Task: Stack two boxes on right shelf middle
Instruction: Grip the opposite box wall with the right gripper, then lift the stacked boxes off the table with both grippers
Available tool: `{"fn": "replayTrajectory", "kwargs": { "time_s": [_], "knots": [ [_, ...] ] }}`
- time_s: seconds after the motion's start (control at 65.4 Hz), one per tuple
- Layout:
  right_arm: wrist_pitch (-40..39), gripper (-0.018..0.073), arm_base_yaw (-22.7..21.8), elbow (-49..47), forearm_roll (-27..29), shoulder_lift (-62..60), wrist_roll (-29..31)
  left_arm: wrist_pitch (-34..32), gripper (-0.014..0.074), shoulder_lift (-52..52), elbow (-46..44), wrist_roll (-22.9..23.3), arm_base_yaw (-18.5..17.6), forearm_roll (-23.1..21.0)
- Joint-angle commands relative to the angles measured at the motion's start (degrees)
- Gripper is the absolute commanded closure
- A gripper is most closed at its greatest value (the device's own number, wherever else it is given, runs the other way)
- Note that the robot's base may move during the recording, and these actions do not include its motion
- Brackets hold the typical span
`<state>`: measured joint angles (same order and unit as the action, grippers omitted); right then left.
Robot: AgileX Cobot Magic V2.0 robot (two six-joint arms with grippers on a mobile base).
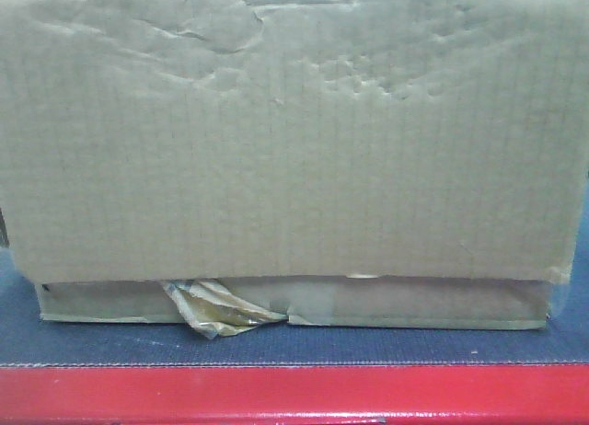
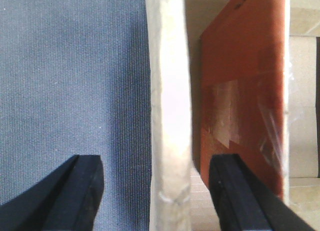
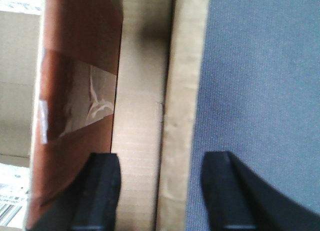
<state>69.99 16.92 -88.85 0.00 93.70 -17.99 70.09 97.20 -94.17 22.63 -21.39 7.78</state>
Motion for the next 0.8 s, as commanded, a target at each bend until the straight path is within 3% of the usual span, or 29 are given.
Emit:
{"fn": "replayTrajectory", "kwargs": {
  "time_s": [0.0,0.168,0.352,0.551,0.78],
  "knots": [
    [-0.03,0.0417,-0.19,0.35,-0.76,-0.77,-0.16,-0.13,0.0352,-0.27,0.03,0.01,-0.04,-0.01],
    [-0.03,0.0727,-0.19,0.35,-1.24,-0.77,-0.84,-0.13,0.0706,-0.27,0.03,0.01,-0.04,0.69],
    [-0.03,0.0711,2.89,0.35,-9.75,-1.03,-6.28,-0.13,0.0707,-0.65,-0.3,2.91,-0.04,2.53],
    [-5.36,0.0711,5.85,-0.83,-13.95,-2.97,-10.56,-0.13,0.0707,-4.67,-0.3,9.45,-0.83,11.26],
    [-9.11,0.0711,5.85,-6.28,-20.67,-3.13,-10.56,-11.09,0.0707,-9.58,-0.3,9.56,-0.83,12.97]
  ]
}}
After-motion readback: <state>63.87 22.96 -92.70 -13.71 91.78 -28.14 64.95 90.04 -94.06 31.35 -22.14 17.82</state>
